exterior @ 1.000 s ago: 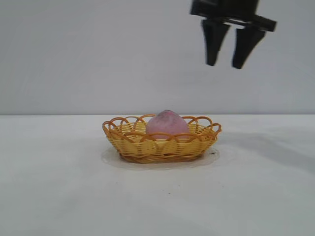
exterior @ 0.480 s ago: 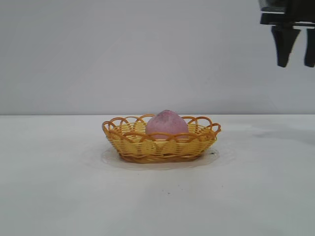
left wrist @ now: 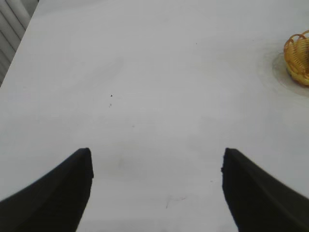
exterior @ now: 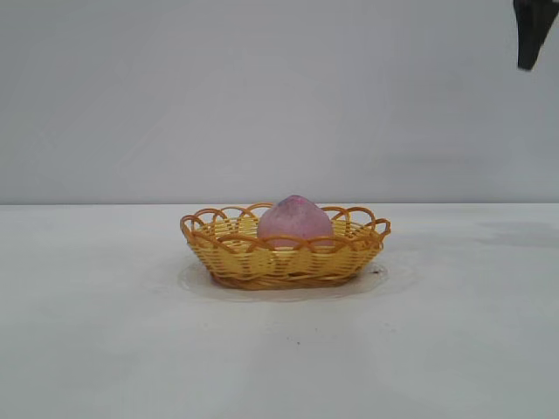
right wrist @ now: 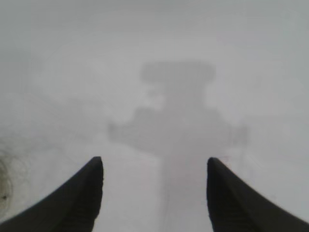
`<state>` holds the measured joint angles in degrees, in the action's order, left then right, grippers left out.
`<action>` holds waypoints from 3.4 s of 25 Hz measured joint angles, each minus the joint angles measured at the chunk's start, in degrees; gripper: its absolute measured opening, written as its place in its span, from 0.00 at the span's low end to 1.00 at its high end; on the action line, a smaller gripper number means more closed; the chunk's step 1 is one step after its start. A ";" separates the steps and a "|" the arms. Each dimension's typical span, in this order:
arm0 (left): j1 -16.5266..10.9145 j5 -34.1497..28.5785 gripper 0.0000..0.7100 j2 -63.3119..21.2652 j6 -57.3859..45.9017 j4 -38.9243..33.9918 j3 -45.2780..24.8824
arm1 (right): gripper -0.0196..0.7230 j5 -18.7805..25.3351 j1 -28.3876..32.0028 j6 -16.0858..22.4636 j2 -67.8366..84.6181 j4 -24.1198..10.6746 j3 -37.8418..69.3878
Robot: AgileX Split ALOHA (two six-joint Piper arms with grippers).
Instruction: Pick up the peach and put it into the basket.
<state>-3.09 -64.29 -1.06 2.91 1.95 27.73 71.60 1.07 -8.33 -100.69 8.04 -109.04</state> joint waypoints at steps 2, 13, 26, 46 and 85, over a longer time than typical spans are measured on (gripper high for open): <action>0.00 0.00 0.70 0.00 0.00 0.00 0.00 | 0.57 0.11 0.00 0.11 4.67 0.00 0.91; 0.00 0.00 0.70 0.00 0.00 0.00 0.00 | 0.57 0.81 0.00 0.20 32.61 -0.07 25.22; 0.00 0.00 0.70 0.00 0.00 0.00 0.00 | 0.57 1.23 0.00 0.20 71.85 -1.52 62.21; 0.00 0.10 0.70 -0.02 0.00 0.00 -0.09 | 0.57 -0.42 -0.35 5.76 101.67 -6.64 78.57; 0.00 0.10 0.70 -0.02 0.00 0.00 -0.09 | 0.57 -6.10 -8.22 9.00 101.67 -10.16 81.05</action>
<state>-3.09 -64.19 -1.08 2.91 1.95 27.65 65.50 -7.15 0.66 0.98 -2.12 -27.99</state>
